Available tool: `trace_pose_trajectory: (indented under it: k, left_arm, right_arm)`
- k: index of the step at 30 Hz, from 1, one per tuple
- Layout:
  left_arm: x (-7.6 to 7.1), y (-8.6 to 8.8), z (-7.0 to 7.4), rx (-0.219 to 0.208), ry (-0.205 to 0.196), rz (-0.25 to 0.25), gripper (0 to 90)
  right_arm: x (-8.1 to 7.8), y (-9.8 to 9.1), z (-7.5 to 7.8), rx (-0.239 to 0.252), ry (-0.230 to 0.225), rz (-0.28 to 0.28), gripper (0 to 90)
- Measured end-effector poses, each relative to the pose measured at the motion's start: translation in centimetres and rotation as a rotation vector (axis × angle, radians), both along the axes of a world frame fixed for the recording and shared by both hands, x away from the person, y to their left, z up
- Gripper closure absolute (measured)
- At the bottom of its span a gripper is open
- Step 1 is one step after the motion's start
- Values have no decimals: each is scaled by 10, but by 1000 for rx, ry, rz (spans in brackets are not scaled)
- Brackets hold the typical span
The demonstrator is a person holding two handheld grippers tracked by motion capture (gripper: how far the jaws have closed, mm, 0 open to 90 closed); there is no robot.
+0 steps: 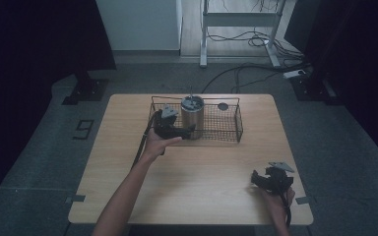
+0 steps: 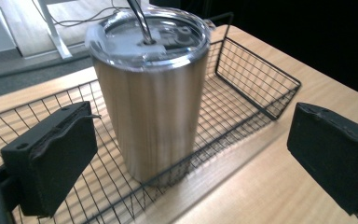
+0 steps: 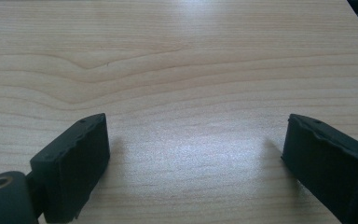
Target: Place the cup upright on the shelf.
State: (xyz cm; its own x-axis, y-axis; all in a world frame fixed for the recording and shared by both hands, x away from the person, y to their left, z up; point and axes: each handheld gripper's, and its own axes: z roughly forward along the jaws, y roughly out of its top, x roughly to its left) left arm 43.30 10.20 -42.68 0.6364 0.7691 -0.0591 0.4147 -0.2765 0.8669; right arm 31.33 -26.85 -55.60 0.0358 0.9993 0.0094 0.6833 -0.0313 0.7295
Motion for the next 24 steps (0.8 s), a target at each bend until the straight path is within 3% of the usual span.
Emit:
trace_pose_trajectory:
  k: [7,10,12,24]
  left_arm:
    - [-21,12,-4,-18,30,-5,31]
    - [-26,14,-6,-5,35,-6,31]
    - [-34,19,-12,11,38,2,31]
    - [-76,51,-43,9,56,32,46]
  right_arm:
    - [0,0,0,0,0,0,71]
    - [0,0,0,0,1,-1,71]
    - [0,0,0,1,0,-2,71]
    - [0,0,0,1,2,-2,71]
